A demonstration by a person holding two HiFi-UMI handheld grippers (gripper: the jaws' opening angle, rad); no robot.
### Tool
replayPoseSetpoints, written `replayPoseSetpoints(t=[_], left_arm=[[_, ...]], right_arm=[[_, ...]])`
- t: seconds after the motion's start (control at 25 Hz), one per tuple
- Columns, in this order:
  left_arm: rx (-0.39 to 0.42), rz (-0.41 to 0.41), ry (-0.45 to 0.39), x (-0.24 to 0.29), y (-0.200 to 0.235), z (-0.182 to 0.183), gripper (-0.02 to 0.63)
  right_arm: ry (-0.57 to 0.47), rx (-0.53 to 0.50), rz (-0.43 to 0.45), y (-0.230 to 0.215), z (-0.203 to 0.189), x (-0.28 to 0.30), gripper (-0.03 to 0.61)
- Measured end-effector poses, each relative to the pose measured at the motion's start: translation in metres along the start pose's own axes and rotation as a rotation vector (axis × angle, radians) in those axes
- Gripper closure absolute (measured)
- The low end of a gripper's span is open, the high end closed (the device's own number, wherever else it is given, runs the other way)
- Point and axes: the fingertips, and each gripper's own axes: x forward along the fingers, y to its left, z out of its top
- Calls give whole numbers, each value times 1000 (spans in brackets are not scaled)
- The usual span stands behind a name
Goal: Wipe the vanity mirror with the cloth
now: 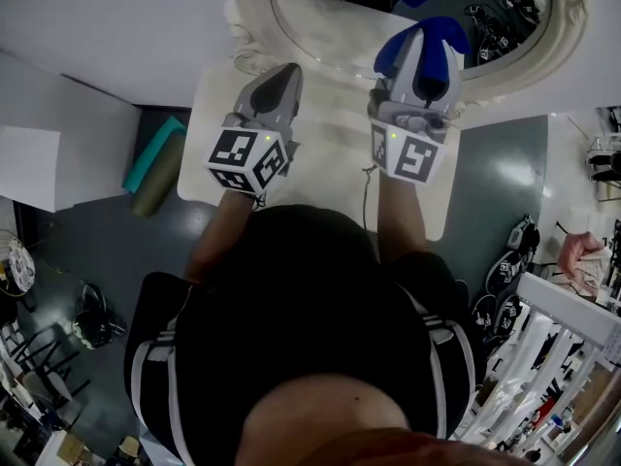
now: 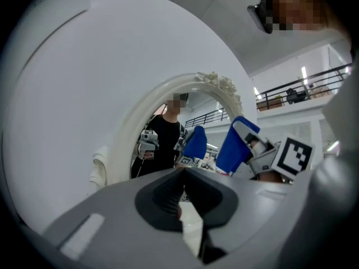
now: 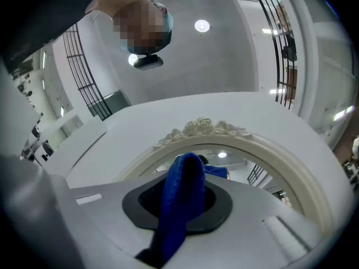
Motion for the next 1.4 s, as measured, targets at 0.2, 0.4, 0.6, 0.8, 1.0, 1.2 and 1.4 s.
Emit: replayPoseSetpoints(t=[0.2,0.4,0.6,0.8,1.0,1.2,1.4], left_arm=[[0,-28,6,8,-21,-5,604],[3,-45,17,16,-38,-16,604],[19,-54,23,23,-52,-17,604],[33,-53,20,26,-59,-14,604],[32,-34,25,30,-52,-17,604],[28,-30,26,31,-48,-19,604],[24,-28,30,36,-47,-17,604]], right_arm=[[77,-26,-163,-80,-14,-42,535],[190,64,-347,-149,-61,-89,535],[237,113,-399,-179,-97,-103,535],[227,109,-416,-191,-115,-98,535],[225,138,-423,-197,-137,-89,535],[190,140,-398,-199,-149,-80,535],[111,180,-380,-200,-146,-75,535]])
